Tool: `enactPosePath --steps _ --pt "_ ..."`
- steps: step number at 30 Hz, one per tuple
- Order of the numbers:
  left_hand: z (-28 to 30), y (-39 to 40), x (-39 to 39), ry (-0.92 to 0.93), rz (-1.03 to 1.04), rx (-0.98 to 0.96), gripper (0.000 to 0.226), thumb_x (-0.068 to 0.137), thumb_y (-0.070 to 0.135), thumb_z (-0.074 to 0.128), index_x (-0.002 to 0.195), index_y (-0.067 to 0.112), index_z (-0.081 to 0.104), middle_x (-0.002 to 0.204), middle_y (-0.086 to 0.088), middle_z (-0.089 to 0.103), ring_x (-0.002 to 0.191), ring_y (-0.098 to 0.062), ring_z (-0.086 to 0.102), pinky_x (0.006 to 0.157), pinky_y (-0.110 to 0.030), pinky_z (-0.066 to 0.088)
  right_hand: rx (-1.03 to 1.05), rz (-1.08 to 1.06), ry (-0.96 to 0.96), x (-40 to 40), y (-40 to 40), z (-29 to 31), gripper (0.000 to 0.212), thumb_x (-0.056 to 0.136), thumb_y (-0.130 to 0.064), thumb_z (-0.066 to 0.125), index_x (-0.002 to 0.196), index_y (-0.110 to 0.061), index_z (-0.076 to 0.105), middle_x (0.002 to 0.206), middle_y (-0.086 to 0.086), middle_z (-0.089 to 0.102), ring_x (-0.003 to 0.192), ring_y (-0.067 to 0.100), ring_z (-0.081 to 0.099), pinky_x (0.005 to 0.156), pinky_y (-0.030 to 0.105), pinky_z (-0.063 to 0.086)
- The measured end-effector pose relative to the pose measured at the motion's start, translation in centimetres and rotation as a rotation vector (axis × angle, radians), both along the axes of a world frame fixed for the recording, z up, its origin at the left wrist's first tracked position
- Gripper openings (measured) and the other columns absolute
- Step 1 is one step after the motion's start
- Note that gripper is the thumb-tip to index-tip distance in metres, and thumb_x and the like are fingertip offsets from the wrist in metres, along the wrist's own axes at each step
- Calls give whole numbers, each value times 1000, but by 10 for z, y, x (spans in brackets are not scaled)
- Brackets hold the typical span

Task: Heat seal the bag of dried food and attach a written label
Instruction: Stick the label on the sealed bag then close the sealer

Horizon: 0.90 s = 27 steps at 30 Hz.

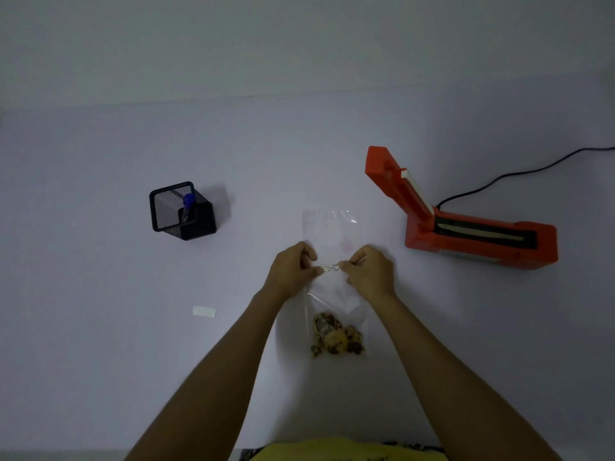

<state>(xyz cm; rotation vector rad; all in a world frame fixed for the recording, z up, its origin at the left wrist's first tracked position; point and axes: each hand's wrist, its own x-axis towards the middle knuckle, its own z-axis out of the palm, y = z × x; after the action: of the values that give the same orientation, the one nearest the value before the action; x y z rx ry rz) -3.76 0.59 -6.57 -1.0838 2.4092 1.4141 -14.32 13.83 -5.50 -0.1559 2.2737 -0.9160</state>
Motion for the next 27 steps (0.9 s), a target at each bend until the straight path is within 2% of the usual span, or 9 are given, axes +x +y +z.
enactPosePath --steps 4,9,13,17,21,23,27 --pt "1 0 -3 -25 7 -2 23 75 18 77 85 19 56 69 6 54 63 -9 49 55 -15 37 -16 0 -16 0 1 2 21 78 -18 76 77 -7 58 70 11 70 55 21 69 58 34 58" --pt "1 0 -5 -46 18 -6 23 74 18 77 86 17 57 68 7 53 67 -12 51 56 -16 37 -37 3 -50 -4 3 2 22 76 -14 78 77 -5 58 71 12 70 49 13 65 43 16 51" --pt "4 -2 -7 -48 28 25 20 78 26 75 86 16 59 68 10 51 66 -8 49 57 -15 36 -52 13 -85 -5 6 3 23 72 -9 80 76 -7 58 74 14 70 53 16 67 44 16 51" --pt "5 -3 -11 -111 2 -36 17 80 22 72 85 18 57 70 10 51 73 -13 50 56 -17 36 -40 32 -71 -3 6 3 24 72 -12 80 76 -9 57 73 12 71 52 15 66 46 18 50" --pt "4 -2 -11 -129 -8 -47 18 79 25 72 87 18 57 78 4 55 73 -14 51 58 -20 39 -43 53 -65 -3 6 3 24 72 -10 80 77 -12 56 74 12 71 55 15 67 51 23 52" --pt "4 -2 -12 -134 -10 -53 19 79 24 73 86 18 56 75 6 53 73 -14 50 57 -19 38 -41 41 -64 -2 6 3 23 74 -12 79 77 -11 57 73 12 71 54 16 67 52 24 53" --pt "3 0 -12 -121 8 -41 19 79 21 73 86 18 56 72 8 51 71 -13 49 57 -18 38 -63 -3 -31 -2 3 2 26 75 -16 79 72 -9 54 71 13 69 53 19 66 40 16 47"
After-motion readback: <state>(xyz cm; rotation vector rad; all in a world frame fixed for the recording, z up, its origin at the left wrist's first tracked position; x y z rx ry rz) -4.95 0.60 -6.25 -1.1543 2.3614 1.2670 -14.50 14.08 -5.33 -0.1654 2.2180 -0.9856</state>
